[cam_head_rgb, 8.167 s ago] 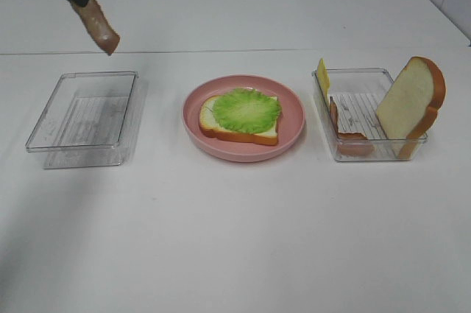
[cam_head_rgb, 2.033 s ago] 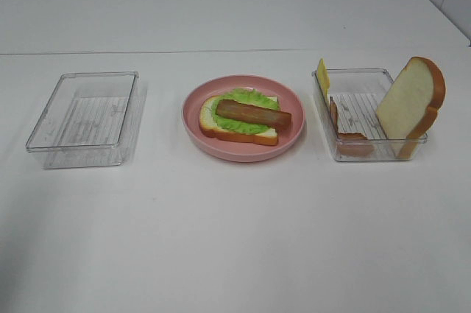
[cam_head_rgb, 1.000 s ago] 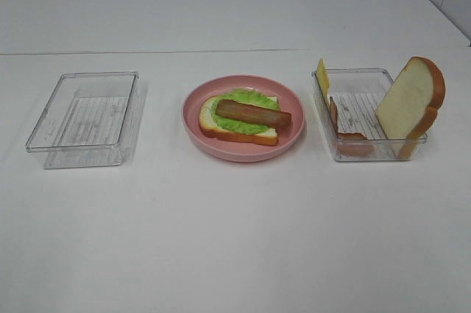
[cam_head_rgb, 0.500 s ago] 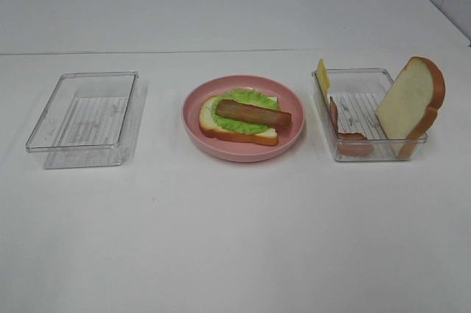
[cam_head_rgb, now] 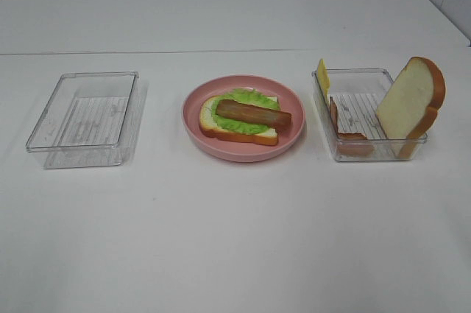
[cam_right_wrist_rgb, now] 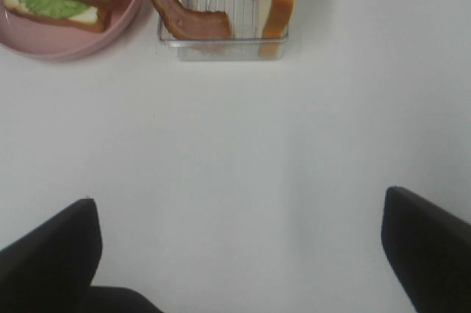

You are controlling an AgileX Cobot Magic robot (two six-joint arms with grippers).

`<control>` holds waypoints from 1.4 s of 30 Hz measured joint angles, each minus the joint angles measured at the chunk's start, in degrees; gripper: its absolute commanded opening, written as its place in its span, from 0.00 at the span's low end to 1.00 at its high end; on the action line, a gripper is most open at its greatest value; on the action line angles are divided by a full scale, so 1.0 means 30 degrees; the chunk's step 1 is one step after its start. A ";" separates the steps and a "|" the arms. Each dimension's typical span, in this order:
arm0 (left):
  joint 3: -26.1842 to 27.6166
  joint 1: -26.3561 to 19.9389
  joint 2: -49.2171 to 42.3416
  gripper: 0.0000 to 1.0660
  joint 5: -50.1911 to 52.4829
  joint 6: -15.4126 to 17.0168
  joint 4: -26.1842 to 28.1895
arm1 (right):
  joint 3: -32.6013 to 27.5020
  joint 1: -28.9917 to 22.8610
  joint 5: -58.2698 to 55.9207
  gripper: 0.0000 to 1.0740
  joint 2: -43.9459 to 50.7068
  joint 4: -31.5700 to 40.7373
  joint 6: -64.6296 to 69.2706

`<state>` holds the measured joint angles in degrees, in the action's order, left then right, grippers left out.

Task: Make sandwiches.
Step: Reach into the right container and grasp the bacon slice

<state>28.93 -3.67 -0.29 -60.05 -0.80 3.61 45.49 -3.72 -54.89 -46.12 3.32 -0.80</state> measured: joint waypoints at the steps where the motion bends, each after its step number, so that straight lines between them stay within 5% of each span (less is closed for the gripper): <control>1: 0.0000 0.0000 0.0000 0.92 0.0000 0.0000 0.0000 | 0.0611 0.0000 0.0057 0.92 -0.1050 0.0095 0.0000; 14: 0.0000 0.0000 0.0000 0.92 0.0000 0.0000 0.0000 | 0.6570 -0.0401 0.0420 0.92 -1.0160 0.1184 0.0076; 21: 0.0000 0.0000 0.0000 0.92 0.0000 0.0000 0.0000 | 1.0371 -0.3953 0.0382 0.92 -1.6387 0.0057 0.1967; 32: 0.0000 0.0000 0.0000 0.92 0.0000 0.0000 0.0000 | 1.3636 -0.4450 0.0458 0.92 -2.1925 -0.0420 0.1986; 42: 0.0000 0.0000 0.0000 0.92 0.0000 0.0000 0.0000 | 1.4477 -0.4450 0.0516 0.92 -2.4389 -0.0439 0.1967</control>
<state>28.93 -3.67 -0.29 -60.05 -0.80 3.61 88.92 -17.07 -53.34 -119.29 2.01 5.10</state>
